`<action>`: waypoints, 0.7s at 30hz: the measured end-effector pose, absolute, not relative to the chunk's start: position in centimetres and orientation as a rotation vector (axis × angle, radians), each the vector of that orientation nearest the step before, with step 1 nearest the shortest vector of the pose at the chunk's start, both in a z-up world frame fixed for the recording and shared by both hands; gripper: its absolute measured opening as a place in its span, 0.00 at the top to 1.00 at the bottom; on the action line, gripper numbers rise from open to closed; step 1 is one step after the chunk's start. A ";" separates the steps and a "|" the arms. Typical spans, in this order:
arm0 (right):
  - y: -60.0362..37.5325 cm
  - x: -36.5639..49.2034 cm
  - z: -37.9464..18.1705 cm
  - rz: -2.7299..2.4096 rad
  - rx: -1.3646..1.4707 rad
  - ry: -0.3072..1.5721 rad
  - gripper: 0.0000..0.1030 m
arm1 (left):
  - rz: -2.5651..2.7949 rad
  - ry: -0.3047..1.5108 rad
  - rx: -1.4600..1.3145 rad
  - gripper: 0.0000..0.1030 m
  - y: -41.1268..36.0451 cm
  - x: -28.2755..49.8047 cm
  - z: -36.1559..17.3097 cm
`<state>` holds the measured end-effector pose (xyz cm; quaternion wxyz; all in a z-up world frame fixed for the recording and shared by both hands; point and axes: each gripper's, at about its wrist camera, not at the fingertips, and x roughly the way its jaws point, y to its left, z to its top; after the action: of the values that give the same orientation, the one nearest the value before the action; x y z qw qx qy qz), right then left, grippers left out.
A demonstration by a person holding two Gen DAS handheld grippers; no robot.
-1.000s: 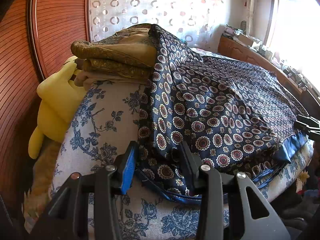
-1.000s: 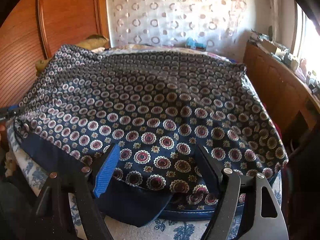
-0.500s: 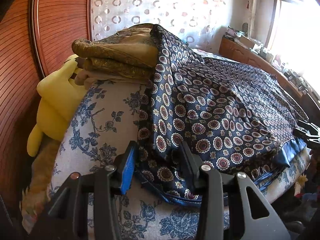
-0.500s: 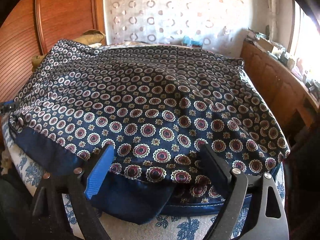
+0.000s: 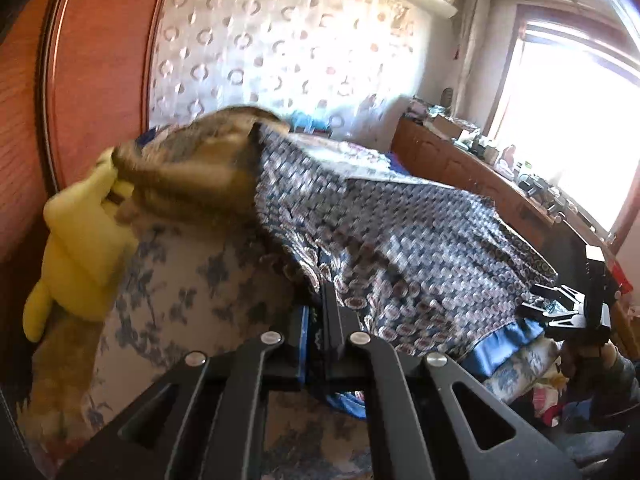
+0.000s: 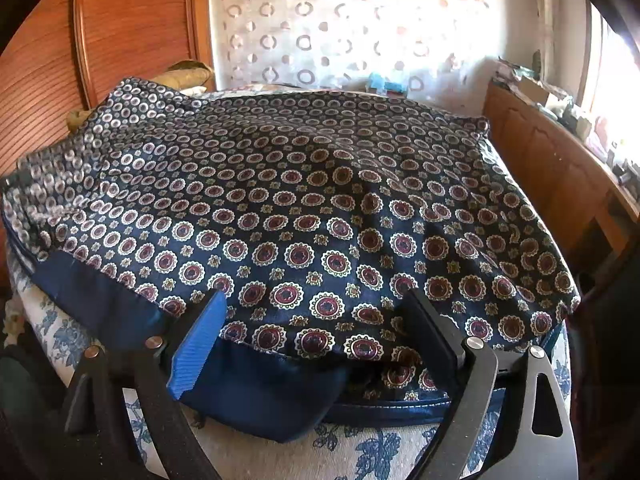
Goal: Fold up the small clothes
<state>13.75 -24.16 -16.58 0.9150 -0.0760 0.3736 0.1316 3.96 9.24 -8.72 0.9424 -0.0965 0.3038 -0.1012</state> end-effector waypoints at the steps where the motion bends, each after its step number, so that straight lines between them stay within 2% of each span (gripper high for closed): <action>1: -24.2 13.7 -16.6 0.268 -0.155 0.769 0.11 | -0.205 0.612 -0.184 0.99 9.0 4.1 -8.4; 7: -24.4 13.7 -16.7 0.251 -0.156 0.779 0.07 | -0.237 0.565 -0.160 1.00 6.5 5.3 -6.1; 9: -24.6 14.1 -16.7 0.225 -0.156 0.805 0.02 | -0.269 0.530 -0.136 1.00 5.2 5.5 -4.5; 21: -26.5 12.9 -16.5 0.233 -0.161 0.789 0.02 | -0.433 0.447 -0.047 1.00 -2.1 8.7 1.1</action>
<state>12.94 -26.53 -16.47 0.9135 -0.0781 0.3829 0.1132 8.68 -2.09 1.11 0.9517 -0.0233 0.2197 -0.2132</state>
